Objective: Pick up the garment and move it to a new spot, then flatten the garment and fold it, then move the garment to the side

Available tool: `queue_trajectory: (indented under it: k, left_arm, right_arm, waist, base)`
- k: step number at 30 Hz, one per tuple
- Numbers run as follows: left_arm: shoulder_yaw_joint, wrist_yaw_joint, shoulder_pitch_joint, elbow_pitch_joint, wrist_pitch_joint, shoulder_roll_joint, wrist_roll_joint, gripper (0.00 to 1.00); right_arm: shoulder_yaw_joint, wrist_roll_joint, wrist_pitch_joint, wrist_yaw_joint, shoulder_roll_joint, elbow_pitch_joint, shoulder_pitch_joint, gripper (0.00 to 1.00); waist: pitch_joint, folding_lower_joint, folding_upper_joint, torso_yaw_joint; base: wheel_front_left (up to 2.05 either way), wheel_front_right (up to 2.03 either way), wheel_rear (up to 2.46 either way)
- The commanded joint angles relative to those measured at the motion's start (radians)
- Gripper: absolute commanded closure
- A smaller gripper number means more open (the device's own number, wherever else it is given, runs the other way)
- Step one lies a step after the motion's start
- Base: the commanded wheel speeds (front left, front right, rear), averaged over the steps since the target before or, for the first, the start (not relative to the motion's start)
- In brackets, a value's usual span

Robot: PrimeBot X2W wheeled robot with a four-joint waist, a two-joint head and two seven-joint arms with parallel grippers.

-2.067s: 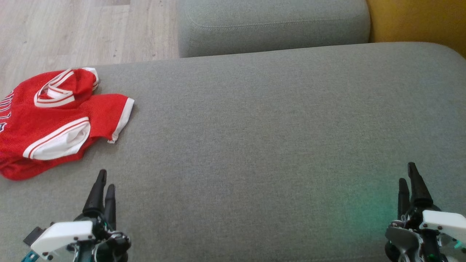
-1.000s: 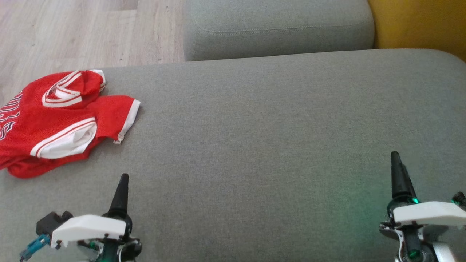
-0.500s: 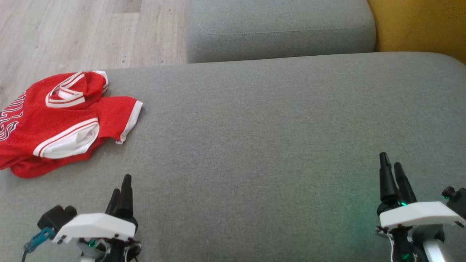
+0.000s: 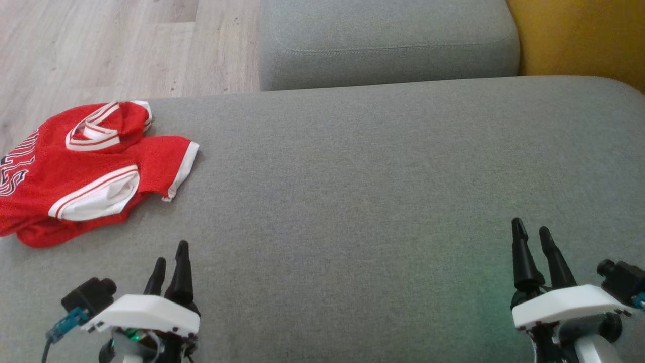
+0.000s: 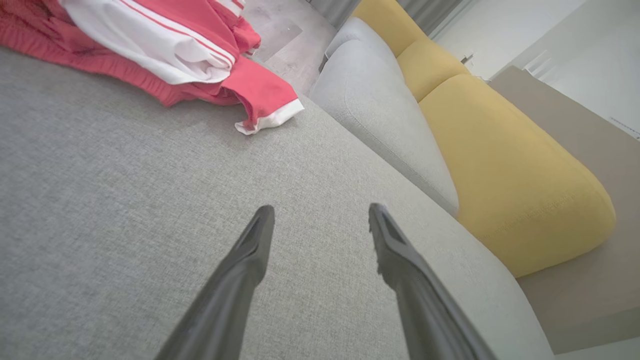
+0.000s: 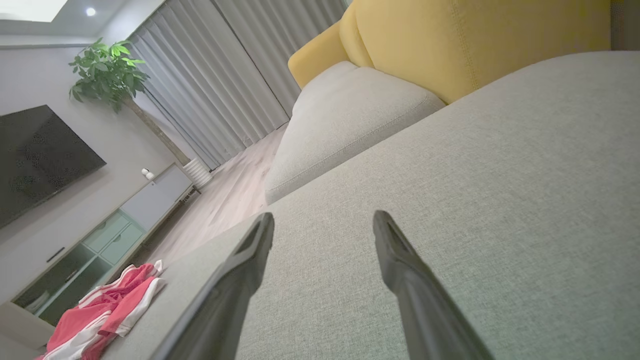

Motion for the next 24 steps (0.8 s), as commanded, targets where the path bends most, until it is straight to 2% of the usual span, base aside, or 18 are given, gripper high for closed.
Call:
queue_trajectory:
  k: [1,24]
  left_arm:
    - [0.011,0.008,-0.044,-0.039,-0.015,0.018,0.045,0.00]
    - [-0.027,0.032,-0.049,-0.023,-0.079,0.029,0.344,0.00]
  right_arm:
    - [0.021,-0.046,-0.018,0.000,-0.021,-0.041,-0.021,0.00]
    - [0.036,-0.329,-0.083,-0.001,-0.033,-0.020,-0.010,0.00]
  waist:
    - [-0.001,0.0000,0.0000,0.002]
    - [-0.009,0.0000,0.0000,0.019]
  base:
    - [0.00,0.00,0.00]
    - [0.00,0.00,0.00]
